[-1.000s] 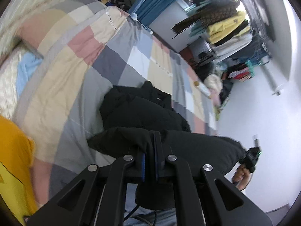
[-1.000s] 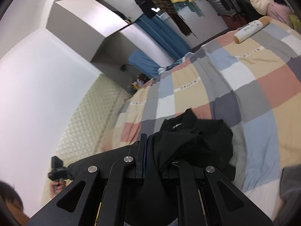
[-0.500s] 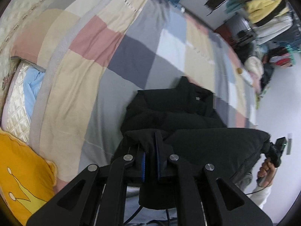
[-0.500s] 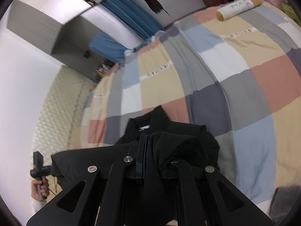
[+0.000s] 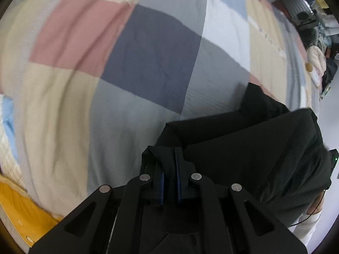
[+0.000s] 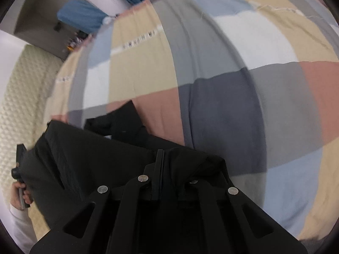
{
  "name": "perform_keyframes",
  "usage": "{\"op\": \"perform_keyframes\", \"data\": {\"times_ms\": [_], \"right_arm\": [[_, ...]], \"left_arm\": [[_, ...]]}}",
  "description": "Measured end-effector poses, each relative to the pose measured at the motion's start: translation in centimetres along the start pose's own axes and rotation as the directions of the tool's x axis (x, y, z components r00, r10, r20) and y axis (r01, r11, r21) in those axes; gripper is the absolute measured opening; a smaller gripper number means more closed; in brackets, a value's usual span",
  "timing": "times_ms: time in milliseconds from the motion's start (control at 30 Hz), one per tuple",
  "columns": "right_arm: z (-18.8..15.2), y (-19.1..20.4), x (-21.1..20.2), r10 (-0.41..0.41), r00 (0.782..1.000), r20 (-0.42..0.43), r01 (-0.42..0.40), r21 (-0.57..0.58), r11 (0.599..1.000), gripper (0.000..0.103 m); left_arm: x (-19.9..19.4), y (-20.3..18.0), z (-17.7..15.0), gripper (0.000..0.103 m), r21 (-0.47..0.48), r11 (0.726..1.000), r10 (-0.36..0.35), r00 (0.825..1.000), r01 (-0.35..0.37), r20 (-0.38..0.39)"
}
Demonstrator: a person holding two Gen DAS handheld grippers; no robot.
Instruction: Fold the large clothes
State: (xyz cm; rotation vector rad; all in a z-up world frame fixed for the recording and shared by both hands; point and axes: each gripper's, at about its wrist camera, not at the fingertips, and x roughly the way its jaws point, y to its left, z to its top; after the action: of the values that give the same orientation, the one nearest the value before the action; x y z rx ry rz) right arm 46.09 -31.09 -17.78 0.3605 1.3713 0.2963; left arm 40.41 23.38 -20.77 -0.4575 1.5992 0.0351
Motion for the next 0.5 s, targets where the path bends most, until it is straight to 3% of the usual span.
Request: {"op": "perform_keyframes", "data": {"times_ms": [300,500], "right_arm": [[1.1,-0.1,2.9,-0.026,0.998,-0.059,0.026,0.006,1.0,0.0],[0.4,-1.9,0.6,0.115,0.987,-0.114,-0.102,0.115,0.988,0.006]], "left_arm": [[4.2,0.5,2.7,0.01,-0.023,0.999,-0.032,0.997,0.031,-0.074],[2.2,1.6,1.8,0.01,-0.052,0.996,-0.079,0.994,0.075,-0.073]]}}
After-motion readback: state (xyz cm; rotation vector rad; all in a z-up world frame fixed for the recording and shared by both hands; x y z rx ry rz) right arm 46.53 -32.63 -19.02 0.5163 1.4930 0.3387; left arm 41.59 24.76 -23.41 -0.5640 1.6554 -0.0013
